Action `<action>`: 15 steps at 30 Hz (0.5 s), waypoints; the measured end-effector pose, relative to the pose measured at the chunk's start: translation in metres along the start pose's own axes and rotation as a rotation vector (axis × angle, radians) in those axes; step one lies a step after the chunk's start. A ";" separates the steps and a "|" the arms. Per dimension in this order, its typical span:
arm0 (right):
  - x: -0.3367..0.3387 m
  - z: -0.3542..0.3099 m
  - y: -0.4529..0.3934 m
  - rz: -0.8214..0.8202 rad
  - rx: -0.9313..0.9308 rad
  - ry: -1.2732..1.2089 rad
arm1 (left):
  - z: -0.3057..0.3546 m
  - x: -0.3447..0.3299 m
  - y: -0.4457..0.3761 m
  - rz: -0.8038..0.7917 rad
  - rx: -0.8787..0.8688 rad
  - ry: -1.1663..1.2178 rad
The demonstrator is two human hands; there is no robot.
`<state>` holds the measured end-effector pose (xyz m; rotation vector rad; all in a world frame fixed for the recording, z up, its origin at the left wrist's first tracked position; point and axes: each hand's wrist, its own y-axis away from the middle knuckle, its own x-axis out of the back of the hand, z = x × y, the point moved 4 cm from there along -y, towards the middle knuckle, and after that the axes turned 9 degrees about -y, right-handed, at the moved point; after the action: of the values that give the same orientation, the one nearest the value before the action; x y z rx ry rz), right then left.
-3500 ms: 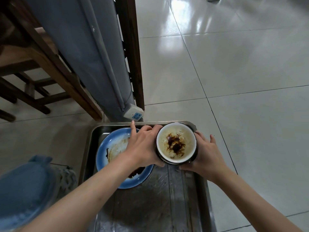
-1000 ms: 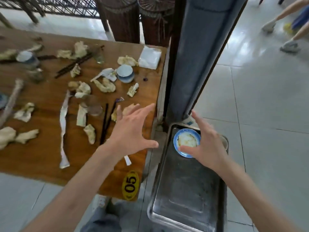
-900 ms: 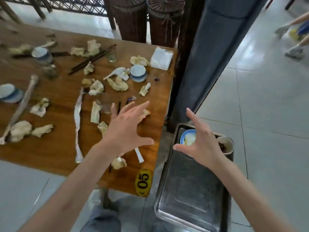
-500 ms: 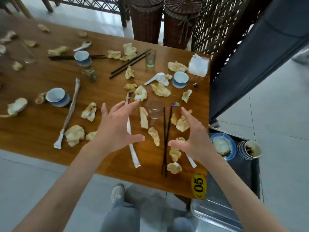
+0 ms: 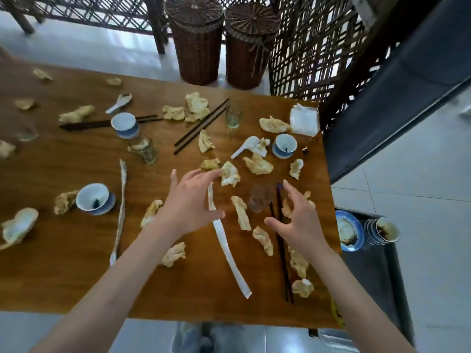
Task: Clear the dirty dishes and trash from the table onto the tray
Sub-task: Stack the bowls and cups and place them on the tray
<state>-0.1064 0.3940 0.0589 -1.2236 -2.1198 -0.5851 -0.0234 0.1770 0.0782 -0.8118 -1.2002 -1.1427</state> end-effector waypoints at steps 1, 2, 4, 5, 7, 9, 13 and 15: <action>0.006 0.002 -0.009 0.017 -0.004 0.003 | 0.002 0.000 -0.014 0.002 -0.021 0.001; 0.011 0.005 -0.018 0.035 -0.011 0.005 | 0.005 -0.001 -0.028 0.006 -0.041 0.006; 0.022 0.013 -0.040 0.072 -0.029 0.020 | 0.013 -0.003 -0.059 0.006 -0.078 0.033; 0.027 0.018 -0.051 0.086 -0.040 0.027 | 0.018 -0.005 -0.073 0.002 -0.090 0.050; 0.033 0.031 -0.072 0.092 -0.060 0.029 | 0.027 -0.011 -0.097 -0.015 -0.109 0.089; 0.037 0.046 -0.098 0.070 -0.085 0.034 | 0.037 -0.020 -0.125 -0.041 -0.127 0.103; 0.033 0.074 -0.154 0.047 -0.115 0.087 | 0.054 -0.044 -0.183 -0.034 -0.138 0.071; 0.029 0.085 -0.175 0.034 -0.135 0.103 | 0.061 -0.058 -0.207 -0.028 -0.145 0.069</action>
<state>-0.2959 0.3831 0.0059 -1.2719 -1.9979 -0.7705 -0.2373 0.1924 0.0167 -0.8604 -1.0838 -1.2816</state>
